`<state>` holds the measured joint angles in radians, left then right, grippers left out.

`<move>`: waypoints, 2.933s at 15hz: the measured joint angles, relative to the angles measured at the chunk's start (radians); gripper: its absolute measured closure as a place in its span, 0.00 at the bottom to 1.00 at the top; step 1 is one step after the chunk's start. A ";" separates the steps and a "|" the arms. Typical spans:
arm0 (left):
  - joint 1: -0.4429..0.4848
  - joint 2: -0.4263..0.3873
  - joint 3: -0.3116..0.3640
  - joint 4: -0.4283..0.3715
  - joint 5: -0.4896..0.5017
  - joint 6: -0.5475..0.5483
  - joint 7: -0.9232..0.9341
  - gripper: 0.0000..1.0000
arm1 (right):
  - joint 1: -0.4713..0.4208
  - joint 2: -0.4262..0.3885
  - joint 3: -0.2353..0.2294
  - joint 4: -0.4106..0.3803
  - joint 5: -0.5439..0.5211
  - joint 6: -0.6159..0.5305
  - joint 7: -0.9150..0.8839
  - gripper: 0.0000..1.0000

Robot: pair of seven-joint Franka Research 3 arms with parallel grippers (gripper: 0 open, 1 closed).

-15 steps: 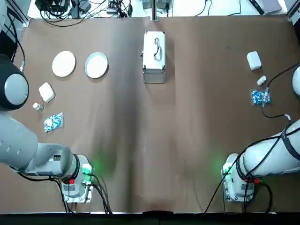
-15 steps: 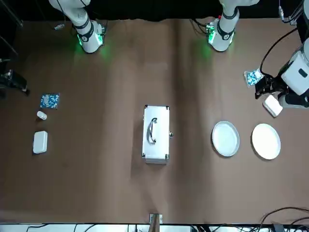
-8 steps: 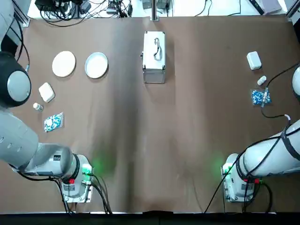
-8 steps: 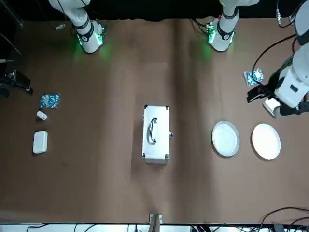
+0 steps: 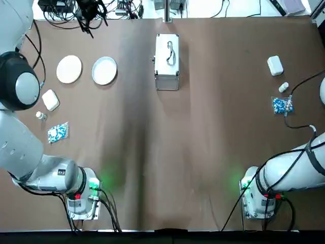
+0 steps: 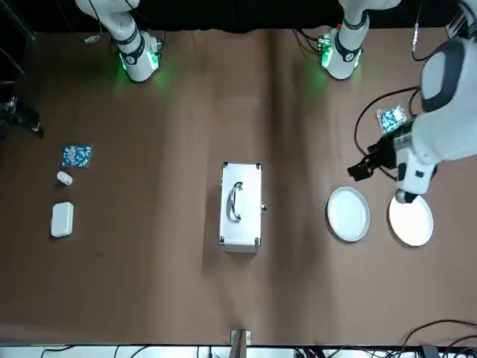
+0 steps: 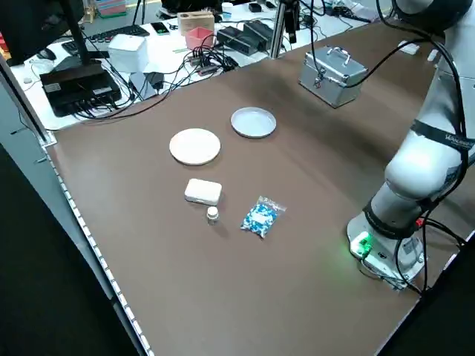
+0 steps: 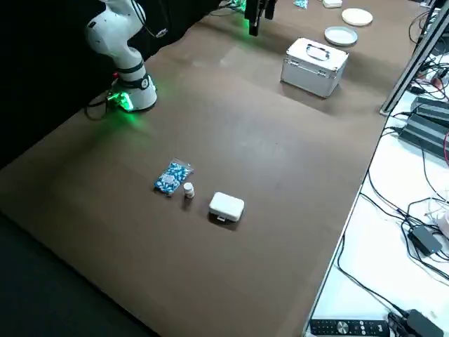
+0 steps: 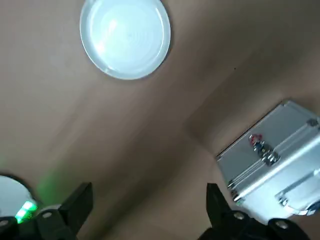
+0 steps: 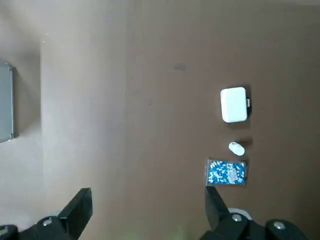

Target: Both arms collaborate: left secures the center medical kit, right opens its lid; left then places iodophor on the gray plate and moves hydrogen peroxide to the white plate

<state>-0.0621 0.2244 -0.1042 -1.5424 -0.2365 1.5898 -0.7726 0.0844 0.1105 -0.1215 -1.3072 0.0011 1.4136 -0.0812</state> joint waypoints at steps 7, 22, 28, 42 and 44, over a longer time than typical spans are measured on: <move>-0.081 0.032 -0.070 -0.212 -0.090 0.314 -0.371 0.00 | 0.000 -0.040 0.000 -0.046 -0.002 -0.003 0.000 0.01; -0.188 0.363 -0.079 -0.103 -0.098 0.636 -0.895 0.00 | 0.003 -0.047 0.007 -0.050 -0.002 -0.003 -0.001 0.00; -0.206 0.469 -0.081 -0.008 -0.099 0.636 -1.003 0.00 | 0.014 -0.056 0.013 -0.050 -0.002 -0.011 0.000 0.00; -0.292 0.506 -0.083 -0.003 -0.128 0.724 -1.078 0.00 | 0.020 -0.061 0.011 -0.051 -0.002 0.002 0.000 0.00; -0.297 0.508 -0.083 0.001 -0.129 0.729 -1.092 0.00 | 0.026 -0.061 0.014 -0.051 -0.002 0.008 0.001 0.00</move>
<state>-0.3589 0.7329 -0.1870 -1.5411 -0.3656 2.3184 -1.8646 0.1105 0.0499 -0.1075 -1.3586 -0.0010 1.4213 -0.0807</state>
